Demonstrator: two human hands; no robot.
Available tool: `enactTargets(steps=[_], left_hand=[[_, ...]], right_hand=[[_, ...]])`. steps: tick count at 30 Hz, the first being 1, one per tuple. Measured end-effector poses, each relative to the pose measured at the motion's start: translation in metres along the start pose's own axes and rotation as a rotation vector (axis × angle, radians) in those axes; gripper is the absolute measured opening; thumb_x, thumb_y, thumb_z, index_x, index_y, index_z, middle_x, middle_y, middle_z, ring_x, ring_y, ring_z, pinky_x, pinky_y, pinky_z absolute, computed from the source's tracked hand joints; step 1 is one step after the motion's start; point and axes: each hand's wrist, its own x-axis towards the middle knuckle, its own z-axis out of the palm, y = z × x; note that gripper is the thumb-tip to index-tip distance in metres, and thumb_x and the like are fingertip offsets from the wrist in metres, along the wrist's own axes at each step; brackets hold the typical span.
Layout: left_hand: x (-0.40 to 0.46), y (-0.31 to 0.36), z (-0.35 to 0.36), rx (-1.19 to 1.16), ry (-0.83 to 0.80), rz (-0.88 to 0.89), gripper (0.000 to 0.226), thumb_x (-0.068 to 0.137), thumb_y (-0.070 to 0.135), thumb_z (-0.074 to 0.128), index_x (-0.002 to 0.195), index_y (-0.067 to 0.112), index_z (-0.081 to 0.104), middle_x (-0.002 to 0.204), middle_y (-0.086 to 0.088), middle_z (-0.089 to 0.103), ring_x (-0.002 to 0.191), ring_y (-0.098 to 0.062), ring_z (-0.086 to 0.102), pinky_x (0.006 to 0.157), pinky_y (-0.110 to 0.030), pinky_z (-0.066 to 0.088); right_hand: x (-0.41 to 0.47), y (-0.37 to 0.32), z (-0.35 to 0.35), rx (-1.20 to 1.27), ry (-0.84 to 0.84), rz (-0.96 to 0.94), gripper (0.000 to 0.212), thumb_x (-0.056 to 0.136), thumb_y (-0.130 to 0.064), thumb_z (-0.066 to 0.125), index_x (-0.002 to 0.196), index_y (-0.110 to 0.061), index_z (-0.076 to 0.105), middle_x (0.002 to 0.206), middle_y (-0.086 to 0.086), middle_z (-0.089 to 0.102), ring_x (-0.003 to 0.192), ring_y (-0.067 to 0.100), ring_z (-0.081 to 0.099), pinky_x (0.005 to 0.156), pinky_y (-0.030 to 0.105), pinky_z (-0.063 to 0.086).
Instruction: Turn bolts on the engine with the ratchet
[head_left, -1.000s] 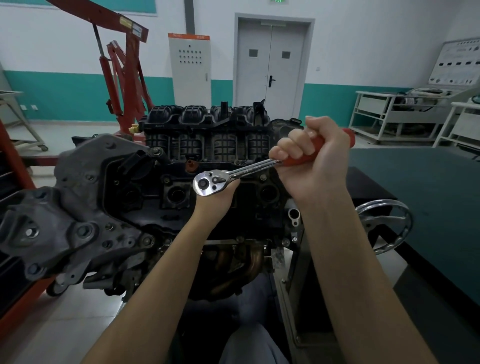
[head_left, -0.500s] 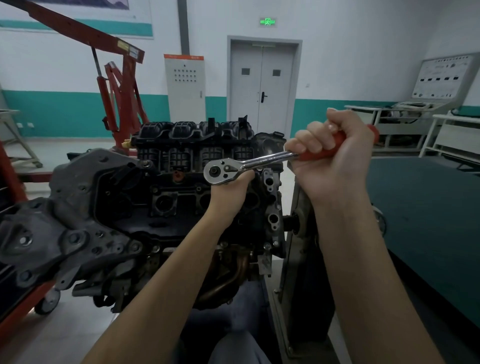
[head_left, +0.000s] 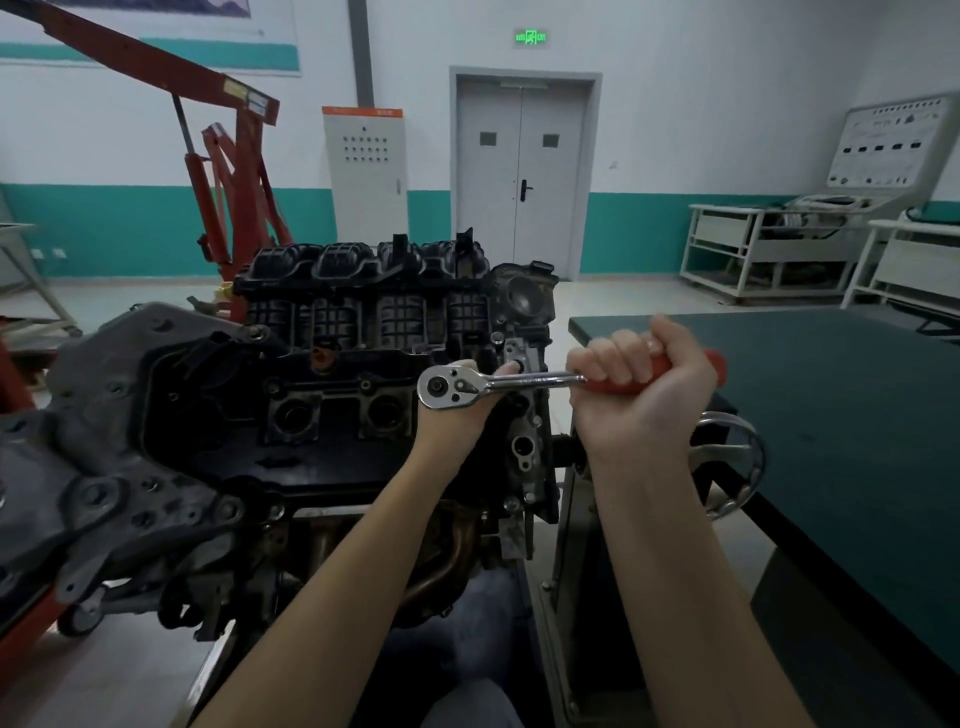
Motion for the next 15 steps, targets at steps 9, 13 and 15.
enactTargets(steps=[9,13,15], left_hand=[[0.0,-0.014,0.01,0.137,0.015,0.015,0.046,0.089,0.007,0.068,0.051,0.015,0.042,0.051,0.005,0.043,0.05,-0.01,0.04,0.051,-0.023,0.035],[0.0,-0.013,0.011,0.145,-0.005,-0.078,0.046,0.091,0.006,0.059,0.049,0.02,0.044,0.047,0.018,0.044,0.046,0.001,0.042,0.051,-0.011,0.036],[0.0,-0.012,0.012,0.162,-0.027,-0.057,0.057,0.09,0.0,0.057,0.047,0.029,0.032,0.04,0.019,0.036,0.038,0.001,0.036,0.045,-0.006,0.029]], right_hand=[[0.004,-0.007,-0.015,-0.01,-0.048,-0.024,0.038,0.081,-0.01,0.045,0.046,-0.02,0.034,0.039,-0.007,0.024,0.035,0.009,0.02,0.038,0.019,0.026],[0.035,-0.014,0.018,-0.231,-0.123,0.125,0.032,0.075,-0.008,0.048,0.049,-0.019,0.033,0.038,-0.007,0.023,0.034,0.008,0.019,0.038,0.017,0.021],[0.047,-0.014,0.031,-0.317,-0.123,0.209,0.034,0.084,-0.007,0.044,0.054,-0.018,0.031,0.039,-0.007,0.024,0.034,0.008,0.02,0.036,0.018,0.023]])
